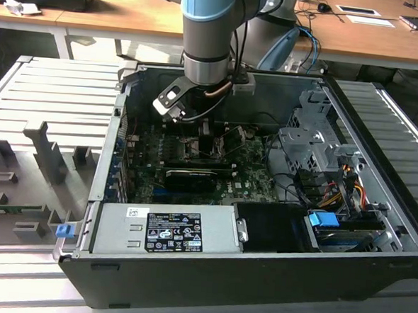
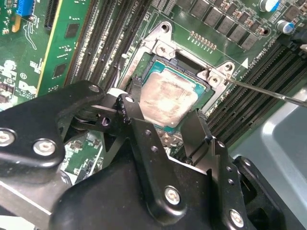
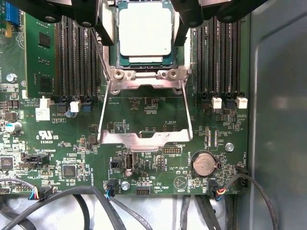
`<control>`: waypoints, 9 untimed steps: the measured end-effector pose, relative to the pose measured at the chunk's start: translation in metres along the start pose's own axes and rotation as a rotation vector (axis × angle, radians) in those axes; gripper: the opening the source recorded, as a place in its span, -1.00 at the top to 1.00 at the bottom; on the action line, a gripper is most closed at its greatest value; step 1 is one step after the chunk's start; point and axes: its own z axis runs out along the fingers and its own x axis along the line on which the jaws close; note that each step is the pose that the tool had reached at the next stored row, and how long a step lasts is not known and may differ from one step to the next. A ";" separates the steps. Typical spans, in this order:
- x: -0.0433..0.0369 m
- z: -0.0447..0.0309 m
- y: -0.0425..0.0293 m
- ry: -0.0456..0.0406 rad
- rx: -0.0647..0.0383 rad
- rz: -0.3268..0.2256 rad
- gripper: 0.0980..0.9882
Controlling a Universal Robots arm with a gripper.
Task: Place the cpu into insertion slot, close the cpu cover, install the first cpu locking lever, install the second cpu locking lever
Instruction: 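Place the cpu into insertion slot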
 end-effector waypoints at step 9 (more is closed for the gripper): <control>-0.0001 -0.0098 0.0008 0.0004 0.002 0.000 0.74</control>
